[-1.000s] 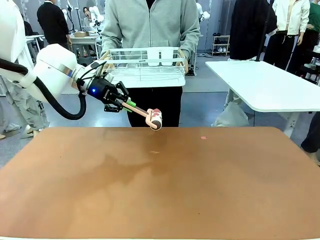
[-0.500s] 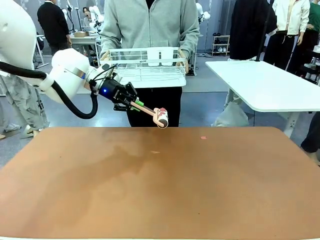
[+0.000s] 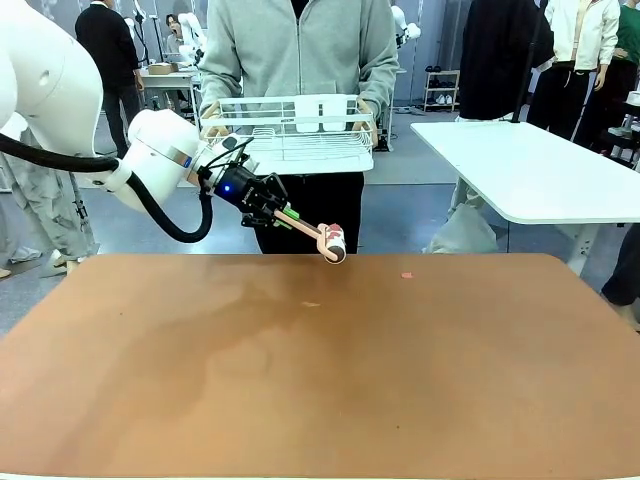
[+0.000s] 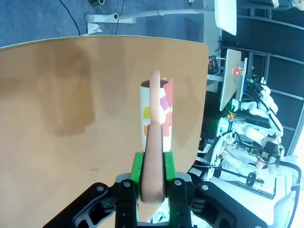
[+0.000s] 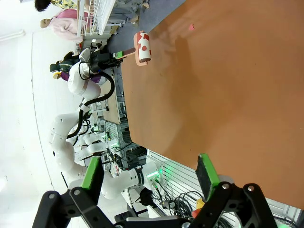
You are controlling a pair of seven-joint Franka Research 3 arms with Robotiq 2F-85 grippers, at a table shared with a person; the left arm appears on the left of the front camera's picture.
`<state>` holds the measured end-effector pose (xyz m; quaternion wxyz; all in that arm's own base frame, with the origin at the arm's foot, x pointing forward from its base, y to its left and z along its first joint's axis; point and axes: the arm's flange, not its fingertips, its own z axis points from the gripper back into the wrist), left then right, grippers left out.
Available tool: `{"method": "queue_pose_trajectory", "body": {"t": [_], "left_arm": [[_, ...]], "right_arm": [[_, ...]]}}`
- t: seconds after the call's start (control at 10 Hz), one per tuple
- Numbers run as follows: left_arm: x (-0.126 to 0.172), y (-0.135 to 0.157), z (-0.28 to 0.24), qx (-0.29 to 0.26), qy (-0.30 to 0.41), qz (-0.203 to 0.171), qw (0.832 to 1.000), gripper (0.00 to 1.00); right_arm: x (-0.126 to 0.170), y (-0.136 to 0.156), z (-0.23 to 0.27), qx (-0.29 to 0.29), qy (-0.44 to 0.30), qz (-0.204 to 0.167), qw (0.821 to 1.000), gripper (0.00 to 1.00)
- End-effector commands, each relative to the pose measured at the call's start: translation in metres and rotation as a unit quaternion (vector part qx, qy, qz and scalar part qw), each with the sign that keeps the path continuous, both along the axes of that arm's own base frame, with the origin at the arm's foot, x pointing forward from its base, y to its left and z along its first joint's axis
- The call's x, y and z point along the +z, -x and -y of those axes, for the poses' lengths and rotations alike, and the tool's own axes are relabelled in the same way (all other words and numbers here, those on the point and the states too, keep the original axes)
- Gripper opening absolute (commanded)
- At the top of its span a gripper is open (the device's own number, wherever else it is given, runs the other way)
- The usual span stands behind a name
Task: Clean the table.
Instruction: Clean the table with the Lint Roller when the human lifts the Dish drying rack.
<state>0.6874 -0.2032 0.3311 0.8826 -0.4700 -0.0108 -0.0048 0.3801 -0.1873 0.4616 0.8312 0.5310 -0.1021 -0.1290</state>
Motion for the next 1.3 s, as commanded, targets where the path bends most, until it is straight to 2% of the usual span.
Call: {"method": "queue_pose_trajectory", "body": {"t": [0.0,0.3,0.5,0.8,1.2], "left_arm": [[0.001,-0.009,0.003,0.007,-0.001,-0.009,1.0,0.22],[-0.013,-0.013,0.017,0.009,-0.001,-0.02,1.0,0.22],[-0.029,-0.01,0.033,-0.011,-0.003,-0.026,1.0,0.22],[-0.047,-0.014,0.047,0.003,0.005,0.001,1.0,0.22],[-0.066,-0.019,0.06,0.001,-0.005,-0.019,1.0,0.22]], "right_arm": [[0.003,0.002,0.001,0.004,-0.002,0.005,1.0,1.0],[0.003,0.002,0.001,0.004,-0.002,0.005,1.0,1.0],[0.003,0.002,0.001,0.004,-0.002,0.005,1.0,1.0],[0.003,0.002,0.001,0.004,-0.002,0.005,1.0,1.0],[0.003,0.002,0.001,0.004,-0.002,0.005,1.0,1.0]]}}
